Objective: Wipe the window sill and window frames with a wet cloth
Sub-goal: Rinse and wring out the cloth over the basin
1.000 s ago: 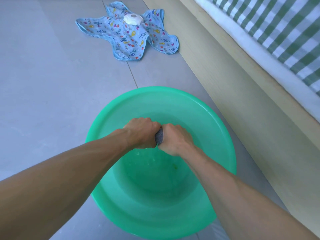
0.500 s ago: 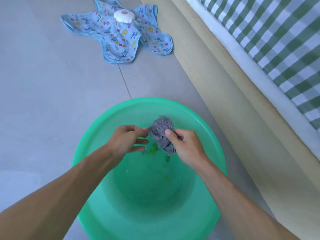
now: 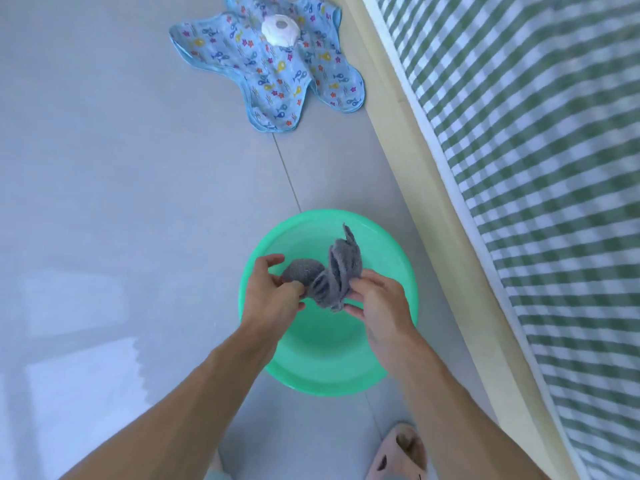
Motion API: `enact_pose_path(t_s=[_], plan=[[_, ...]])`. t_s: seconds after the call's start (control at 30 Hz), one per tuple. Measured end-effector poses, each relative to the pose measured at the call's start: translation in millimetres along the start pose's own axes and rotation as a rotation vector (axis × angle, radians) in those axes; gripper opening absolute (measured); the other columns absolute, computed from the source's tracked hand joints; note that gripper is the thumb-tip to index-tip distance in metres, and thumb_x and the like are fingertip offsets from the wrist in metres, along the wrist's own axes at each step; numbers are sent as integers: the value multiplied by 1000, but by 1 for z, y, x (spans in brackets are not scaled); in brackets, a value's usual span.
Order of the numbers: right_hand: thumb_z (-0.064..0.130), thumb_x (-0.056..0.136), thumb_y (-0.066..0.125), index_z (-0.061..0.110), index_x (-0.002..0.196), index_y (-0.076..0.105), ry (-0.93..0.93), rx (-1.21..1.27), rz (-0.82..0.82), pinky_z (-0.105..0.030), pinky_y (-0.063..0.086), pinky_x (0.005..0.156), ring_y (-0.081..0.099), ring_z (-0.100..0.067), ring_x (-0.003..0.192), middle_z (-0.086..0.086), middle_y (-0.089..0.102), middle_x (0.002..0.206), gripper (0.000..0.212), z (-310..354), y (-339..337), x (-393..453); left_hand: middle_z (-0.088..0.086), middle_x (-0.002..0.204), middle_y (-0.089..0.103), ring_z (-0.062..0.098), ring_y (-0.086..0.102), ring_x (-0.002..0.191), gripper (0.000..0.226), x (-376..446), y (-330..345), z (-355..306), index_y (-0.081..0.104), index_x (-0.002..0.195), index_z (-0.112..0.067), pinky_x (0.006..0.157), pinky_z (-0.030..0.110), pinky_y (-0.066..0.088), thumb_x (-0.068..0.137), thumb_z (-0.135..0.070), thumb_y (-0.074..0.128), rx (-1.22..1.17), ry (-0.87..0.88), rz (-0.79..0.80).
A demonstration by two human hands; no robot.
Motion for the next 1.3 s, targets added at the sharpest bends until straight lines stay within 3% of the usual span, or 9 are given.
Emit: enact_pose_path(t_s=[0.23,0.37,0.57,0.67,0.8,1.0,1.1,1.17,1.3], plan=[[17,89,58,19,86,70,19,28,24,-36,45,82,65,-19,83,-2,73,84,12,78,5,-34,10,85,61,12,58,54,49,-29,-44,-63,63,100,-10,52,23,50,77,28,43,-42,63,199],[31,63,62,31,88,72,-24,-211,363,-41,48,91,63,-15,93,7,71,91,27,107,15,-39,11,82,63,17,58,63,42,-46,-48,-73,63,96,-6,56,21,51,80,27,43,-148,37,226],[20,71,84,24,68,62,-404,-616,340,-24,43,60,52,-2,56,16,60,60,23,113,-7,-45,-1,80,67,10,57,65,29,-68,-40,-85,68,92,-15,52,16,43,82,5,49,282,81,4],[29,71,84,27,63,53,-602,-835,391,-31,41,70,53,-13,77,7,60,80,31,123,-15,-56,10,67,54,26,45,61,25,-82,-33,-85,66,77,-8,51,26,35,81,-2,41,445,-26,0],[22,70,81,20,56,44,-504,-823,584,-30,35,56,45,-11,58,18,52,59,40,148,-19,-63,5,71,56,26,49,71,24,-95,-28,-89,59,75,-13,59,30,37,85,-4,40,488,82,-9],[41,67,77,25,63,58,-133,-340,667,-35,38,70,51,-19,71,2,56,70,26,147,-14,-81,7,119,54,27,51,113,33,-132,-29,-83,50,124,-14,98,41,41,98,-34,49,362,123,-436],[21,76,75,14,89,63,60,-70,741,-40,44,81,58,-24,84,-10,61,89,19,146,-5,-98,7,104,63,24,59,98,46,-157,-33,-69,63,91,-15,93,38,45,98,-54,40,-16,-187,-249],[14,62,68,9,108,59,121,-71,791,-44,46,86,59,-27,91,-14,62,97,47,142,6,-114,-1,107,70,19,65,102,53,-176,-38,-54,69,104,-20,95,38,47,93,-63,41,-289,-256,-97],[9,68,62,27,116,63,-266,-584,733,-30,53,80,63,-13,82,-2,69,91,51,136,26,-145,4,101,74,19,70,96,50,-204,-64,-31,70,109,-16,95,38,48,74,-51,69,-458,-122,-82]])
Point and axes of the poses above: each hand's wrist, its own x-axis towards the middle knuckle, its own y-axis out of the palm, z = x × y, the point moved 1 cm from there along x, towards the middle knuckle
